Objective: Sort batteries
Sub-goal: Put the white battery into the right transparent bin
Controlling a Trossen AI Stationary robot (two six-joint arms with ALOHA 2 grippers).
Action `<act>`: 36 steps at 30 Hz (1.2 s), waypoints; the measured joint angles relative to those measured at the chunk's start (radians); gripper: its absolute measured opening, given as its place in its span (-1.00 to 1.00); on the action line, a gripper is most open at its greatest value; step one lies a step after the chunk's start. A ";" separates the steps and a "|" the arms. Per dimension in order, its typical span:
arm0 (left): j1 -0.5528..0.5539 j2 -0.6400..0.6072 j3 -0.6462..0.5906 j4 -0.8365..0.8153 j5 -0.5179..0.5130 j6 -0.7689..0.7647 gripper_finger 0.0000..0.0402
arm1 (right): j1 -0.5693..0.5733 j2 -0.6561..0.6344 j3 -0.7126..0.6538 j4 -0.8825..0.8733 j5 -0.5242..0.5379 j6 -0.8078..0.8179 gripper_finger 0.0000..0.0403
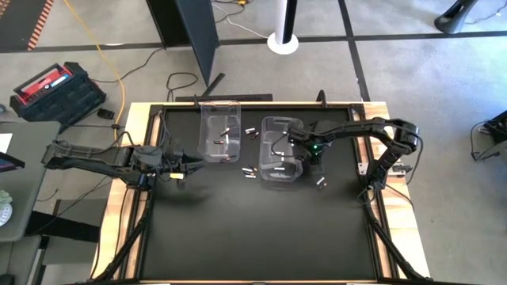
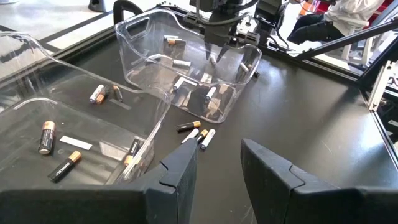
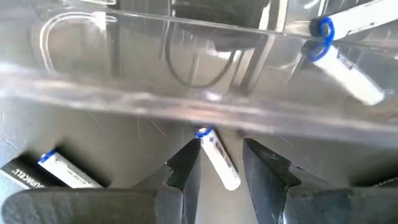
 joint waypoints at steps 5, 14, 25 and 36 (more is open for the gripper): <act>0.000 0.000 0.000 0.000 0.000 0.000 -0.41 | -0.004 0.000 -0.032 0.020 0.000 -0.017 -0.32; 0.000 0.000 0.000 0.000 0.000 0.000 -0.41 | -0.004 -0.002 -0.042 0.050 0.000 -0.024 -0.34; 0.000 0.000 0.000 0.000 0.000 -0.007 -0.41 | -0.005 -0.001 -0.042 0.059 0.003 -0.024 -0.62; 0.000 0.000 0.000 0.000 0.000 -0.006 -0.41 | -0.004 -0.001 -0.042 0.041 0.003 0.018 -0.74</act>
